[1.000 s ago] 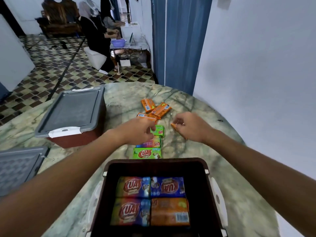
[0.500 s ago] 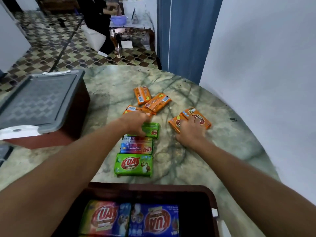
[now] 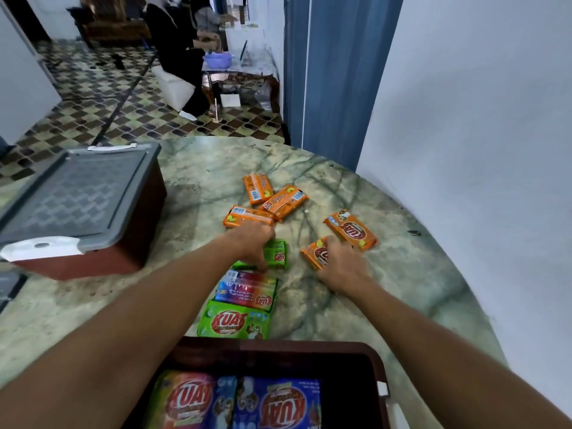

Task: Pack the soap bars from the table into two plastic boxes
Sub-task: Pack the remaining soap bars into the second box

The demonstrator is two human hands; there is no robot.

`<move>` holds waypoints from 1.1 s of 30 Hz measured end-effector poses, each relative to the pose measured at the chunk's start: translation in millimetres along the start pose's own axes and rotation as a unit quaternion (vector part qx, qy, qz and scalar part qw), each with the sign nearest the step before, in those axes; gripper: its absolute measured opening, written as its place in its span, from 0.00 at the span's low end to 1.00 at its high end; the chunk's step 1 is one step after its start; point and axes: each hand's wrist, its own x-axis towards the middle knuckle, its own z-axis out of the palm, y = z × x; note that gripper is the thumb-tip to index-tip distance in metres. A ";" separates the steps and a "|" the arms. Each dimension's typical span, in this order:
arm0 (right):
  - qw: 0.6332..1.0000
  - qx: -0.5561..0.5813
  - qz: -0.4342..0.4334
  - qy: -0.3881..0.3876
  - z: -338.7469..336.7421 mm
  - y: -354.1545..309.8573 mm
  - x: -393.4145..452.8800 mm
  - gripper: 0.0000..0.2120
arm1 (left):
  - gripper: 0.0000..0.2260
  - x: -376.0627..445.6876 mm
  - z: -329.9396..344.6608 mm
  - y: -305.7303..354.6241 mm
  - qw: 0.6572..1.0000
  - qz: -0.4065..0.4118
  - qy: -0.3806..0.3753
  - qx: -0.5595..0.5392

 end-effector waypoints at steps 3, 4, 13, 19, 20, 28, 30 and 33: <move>0.992 0.116 -0.009 0.036 -23.9 -0.1 -22.0 0.30 | 0.33 -26.7 -14.1 0.8 0.996 0.005 0.065 -0.061; 0.988 0.140 -0.025 0.056 -37.6 -3.8 -34.6 0.30 | 0.35 -43.8 -23.6 1.2 0.993 0.013 0.089 -0.069; 0.962 0.074 -0.263 -0.002 -115.7 -36.9 -195.1 0.33 | 0.35 -231.2 -66.6 21.2 0.988 0.108 0.107 -0.030; 0.947 -0.095 -0.306 -0.023 -54.9 -34.9 -231.9 0.33 | 0.33 -276.9 4.5 30.4 0.992 0.109 0.051 0.033; 0.943 -0.126 -0.308 -0.031 -45.0 -35.5 -232.5 0.33 | 0.32 -275.5 15.2 29.8 0.993 0.103 0.046 0.036; 0.943 -0.173 -0.282 -0.011 2.9 -54.2 -242.2 0.21 | 0.21 -269.5 49.7 35.7 0.989 0.072 0.066 0.112; 0.941 -0.178 -0.287 0.000 6.6 -59.7 -242.1 0.19 | 0.21 -268.2 47.1 33.9 0.992 0.072 0.052 0.093; 0.935 -0.188 -0.298 -0.029 -1.5 -61.6 -238.2 0.17 | 0.19 -268.3 37.9 37.6 0.989 0.077 0.041 0.116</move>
